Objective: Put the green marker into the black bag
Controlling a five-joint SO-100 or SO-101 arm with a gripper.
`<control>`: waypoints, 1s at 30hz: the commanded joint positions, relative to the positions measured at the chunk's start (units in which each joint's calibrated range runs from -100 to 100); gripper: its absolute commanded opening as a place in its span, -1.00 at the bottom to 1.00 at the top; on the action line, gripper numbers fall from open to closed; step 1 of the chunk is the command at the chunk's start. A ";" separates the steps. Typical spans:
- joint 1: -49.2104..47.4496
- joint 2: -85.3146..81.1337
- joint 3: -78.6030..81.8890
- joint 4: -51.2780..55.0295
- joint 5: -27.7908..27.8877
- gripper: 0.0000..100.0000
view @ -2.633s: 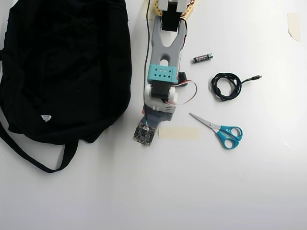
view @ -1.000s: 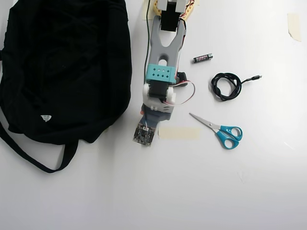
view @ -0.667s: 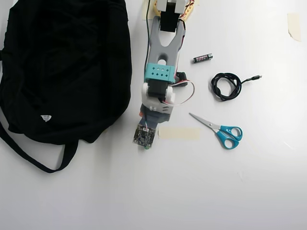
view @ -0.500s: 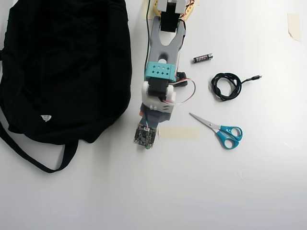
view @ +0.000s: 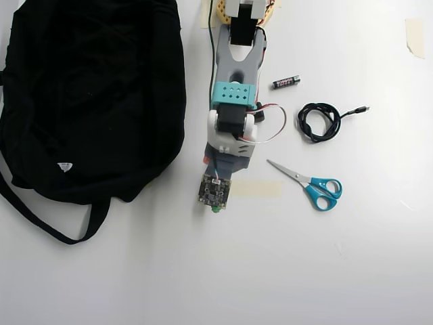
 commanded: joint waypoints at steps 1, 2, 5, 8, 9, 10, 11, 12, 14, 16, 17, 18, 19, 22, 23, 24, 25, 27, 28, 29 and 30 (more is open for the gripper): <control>-1.13 -2.22 -2.91 1.59 -0.01 -0.96; -1.20 -2.72 -3.36 3.05 -0.06 -0.96; -1.28 -5.29 -3.63 6.76 -0.11 -0.96; -1.28 -6.87 -2.73 6.93 -0.11 -0.96; -1.35 -6.95 -2.73 6.93 -0.11 -0.96; -1.50 -6.95 -2.73 6.93 -0.11 -0.96; -1.72 -6.95 -2.46 6.76 -0.11 -0.96; -1.87 -6.95 -1.92 6.41 -0.11 -0.96; -2.10 -7.20 -0.84 6.33 -0.11 -0.96; -2.25 -8.86 0.69 6.16 -0.11 -0.96; -2.25 -10.02 2.12 5.64 -0.11 -0.96; -2.25 -11.35 4.19 4.78 -0.11 -0.96; -2.32 -12.76 6.62 3.57 -0.11 -0.96; -2.32 -17.90 15.69 -0.30 -0.22 -0.96; -2.32 -19.65 18.47 -1.60 -0.53 -0.96; -2.40 -21.31 20.72 -2.72 -0.85 -0.96; -2.40 -22.72 22.70 -3.58 -1.00 -0.96; -2.55 -25.21 25.84 -4.70 -1.11 -0.96; -2.85 -26.28 27.10 -5.21 -1.11 -0.96; -3.00 -27.36 28.18 -5.39 -1.11 -0.96; -3.15 -29.02 29.89 -5.64 -1.11 -0.96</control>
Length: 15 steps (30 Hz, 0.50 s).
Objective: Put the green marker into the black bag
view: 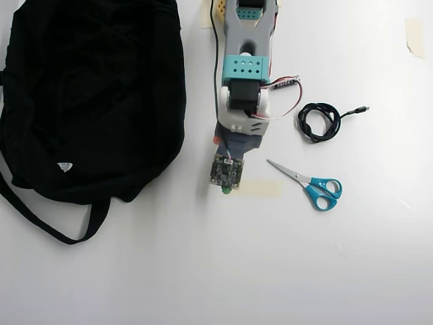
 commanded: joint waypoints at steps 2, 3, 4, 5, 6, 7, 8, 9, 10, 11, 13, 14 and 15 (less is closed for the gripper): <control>-0.79 -9.01 4.22 -1.70 -0.18 -0.96; -0.87 -9.84 5.03 -2.13 -0.18 -0.96; -1.17 -10.76 5.84 -2.82 -0.18 -0.96; -1.32 -11.59 6.74 -3.59 -0.13 -0.96; -1.39 -12.42 7.73 -4.37 -0.07 -0.96; -1.39 -13.16 8.81 -4.97 -0.07 -0.96; -1.39 -13.83 9.88 -5.40 -0.07 -0.96; -1.39 -14.49 10.78 -5.83 -0.02 -0.96; -1.39 -14.57 10.96 -5.83 -0.02 -0.96; -1.39 -15.16 11.77 -6.00 0.03 -0.96; -1.47 -16.23 13.12 -6.00 0.19 -0.96; -1.77 -16.73 13.84 -6.00 0.24 -0.96; -1.92 -17.40 14.56 -6.00 0.29 -0.96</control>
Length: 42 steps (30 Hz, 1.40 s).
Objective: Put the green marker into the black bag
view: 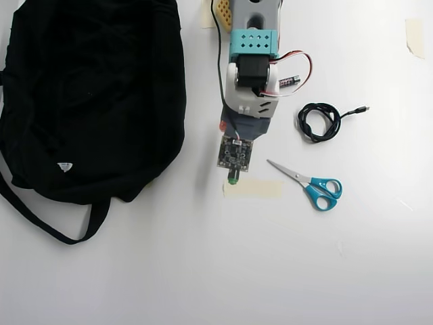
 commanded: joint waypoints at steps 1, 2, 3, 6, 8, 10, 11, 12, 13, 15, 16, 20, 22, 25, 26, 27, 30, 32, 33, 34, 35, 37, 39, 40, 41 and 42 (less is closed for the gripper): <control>-0.89 -5.19 1.28 -0.76 0.34 -0.96; -0.96 -5.77 2.00 -0.76 0.34 -0.96; -1.26 -6.35 2.72 -0.76 0.34 -0.96; -1.41 -8.10 4.51 -0.76 0.34 -0.96; -1.71 -9.09 5.41 -0.76 0.34 -0.96; -1.79 -9.76 6.22 -0.76 0.34 -0.96; -1.79 -9.92 6.49 -0.76 0.34 -0.96; -1.79 -10.01 6.76 -0.76 0.34 -0.96; -1.86 -10.01 6.76 -0.76 0.34 -0.96; -1.86 -10.09 6.76 -0.76 0.34 -0.96; -1.86 -10.17 6.76 -0.76 0.34 -0.96; -1.94 -11.33 7.12 -0.76 0.34 -0.96; -1.94 -11.91 8.11 -0.76 0.34 -0.96; -2.68 -12.99 9.64 -0.76 0.34 -0.96; -2.83 -13.24 9.64 -0.76 0.24 -0.96; -2.91 -13.32 9.64 -0.76 0.19 -0.96; -2.91 -13.32 9.64 -0.68 0.29 -0.96; -2.91 -13.32 9.73 -0.68 0.29 -0.96; -2.91 -13.32 9.73 -0.68 0.29 -0.96; -2.91 -13.32 9.73 -0.51 0.29 -0.96; -2.91 -13.32 9.73 -0.33 0.29 -0.96; -2.91 -13.32 10.27 -0.25 0.29 -0.96; -2.91 -13.32 10.80 -0.16 0.29 -0.96; -2.91 -13.32 10.98 -0.16 0.29 -0.96; -2.91 -13.32 11.16 -0.16 0.29 -0.96; -2.91 -13.32 11.34 0.01 0.34 -0.96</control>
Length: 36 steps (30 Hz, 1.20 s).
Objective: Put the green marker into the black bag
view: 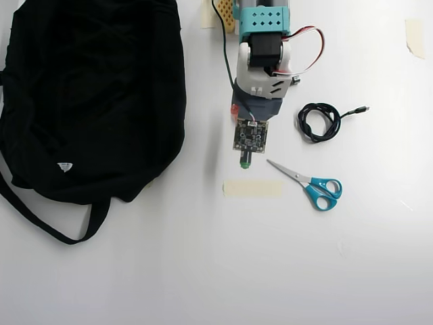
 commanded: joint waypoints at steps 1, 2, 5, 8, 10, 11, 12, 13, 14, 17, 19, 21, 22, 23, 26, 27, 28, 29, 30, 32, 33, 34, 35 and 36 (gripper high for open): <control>-0.34 -3.20 0.19 0.27 0.15 -0.96; -0.34 -3.20 0.37 0.27 0.15 -0.96; -0.34 -3.20 0.37 0.27 0.15 -0.96; -0.34 -3.53 0.37 0.27 0.15 -0.96; -0.11 -4.11 0.73 0.27 0.15 -0.96; 0.04 -4.36 0.91 0.36 0.20 -0.96; 0.19 -4.69 1.27 0.36 0.20 -0.96; 0.34 -5.02 1.72 0.36 0.20 -0.96; 0.41 -5.35 2.17 0.36 0.20 -0.96; 1.61 -6.27 2.62 0.36 -0.06 -0.96; 2.88 -6.85 2.62 0.44 -0.06 -0.96; 4.75 -7.59 2.62 0.87 0.10 -0.96; 5.80 -7.76 2.62 1.22 0.15 -0.96; 6.84 -7.76 2.53 1.65 0.20 -0.96; 10.43 -7.76 2.44 2.16 0.31 -0.96; 11.33 -7.76 2.44 2.34 0.31 -0.96; 11.41 -7.76 2.44 2.34 0.31 -0.96; 12.45 -7.76 2.44 2.42 0.31 -0.96; 13.43 -7.76 2.44 2.42 0.31 -0.96; 15.15 -7.76 2.17 2.42 0.31 -0.96; 15.89 -7.76 1.90 2.42 0.31 -0.96; 16.72 -7.76 1.90 2.42 0.20 -0.96; 17.76 -7.76 1.81 2.42 -0.01 -0.96; 18.96 -7.76 1.81 2.42 -0.06 -0.96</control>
